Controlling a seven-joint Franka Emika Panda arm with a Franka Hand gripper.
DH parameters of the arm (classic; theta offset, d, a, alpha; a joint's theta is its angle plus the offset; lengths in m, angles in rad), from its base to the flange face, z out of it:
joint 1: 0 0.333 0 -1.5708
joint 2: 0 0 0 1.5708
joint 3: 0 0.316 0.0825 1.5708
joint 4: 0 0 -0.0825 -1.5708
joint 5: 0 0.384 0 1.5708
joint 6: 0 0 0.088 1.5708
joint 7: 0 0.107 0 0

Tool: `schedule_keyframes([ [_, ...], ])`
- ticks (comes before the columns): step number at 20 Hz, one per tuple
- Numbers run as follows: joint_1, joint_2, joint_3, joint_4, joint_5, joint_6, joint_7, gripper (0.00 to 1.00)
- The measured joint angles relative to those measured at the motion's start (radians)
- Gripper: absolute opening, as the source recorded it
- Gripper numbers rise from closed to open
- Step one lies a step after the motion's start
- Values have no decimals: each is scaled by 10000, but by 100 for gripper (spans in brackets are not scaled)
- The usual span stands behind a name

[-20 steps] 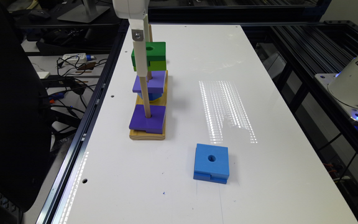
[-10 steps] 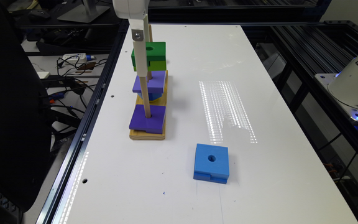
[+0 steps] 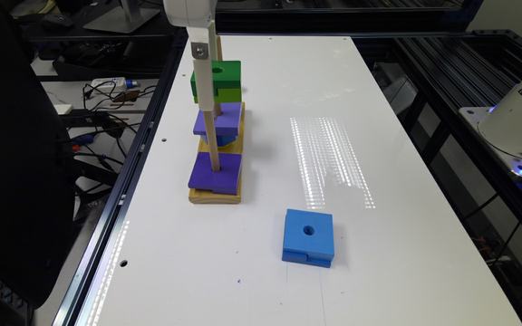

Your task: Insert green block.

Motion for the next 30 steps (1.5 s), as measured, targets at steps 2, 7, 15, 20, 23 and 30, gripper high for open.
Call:
schedule_keyframes([
  [2, 0, 2, 1, 0, 0, 11, 0, 0],
  [7, 1, 35, 8, 20, 0, 103, -1, 0],
  [15, 3, 125, 19, 126, 0, 175, -1, 0],
  [20, 3, 130, 21, 131, 0, 183, -1, 0],
  [23, 3, 130, 22, 131, 0, 184, -1, 0],
  [30, 3, 131, 22, 132, 0, 185, -1, 0],
])
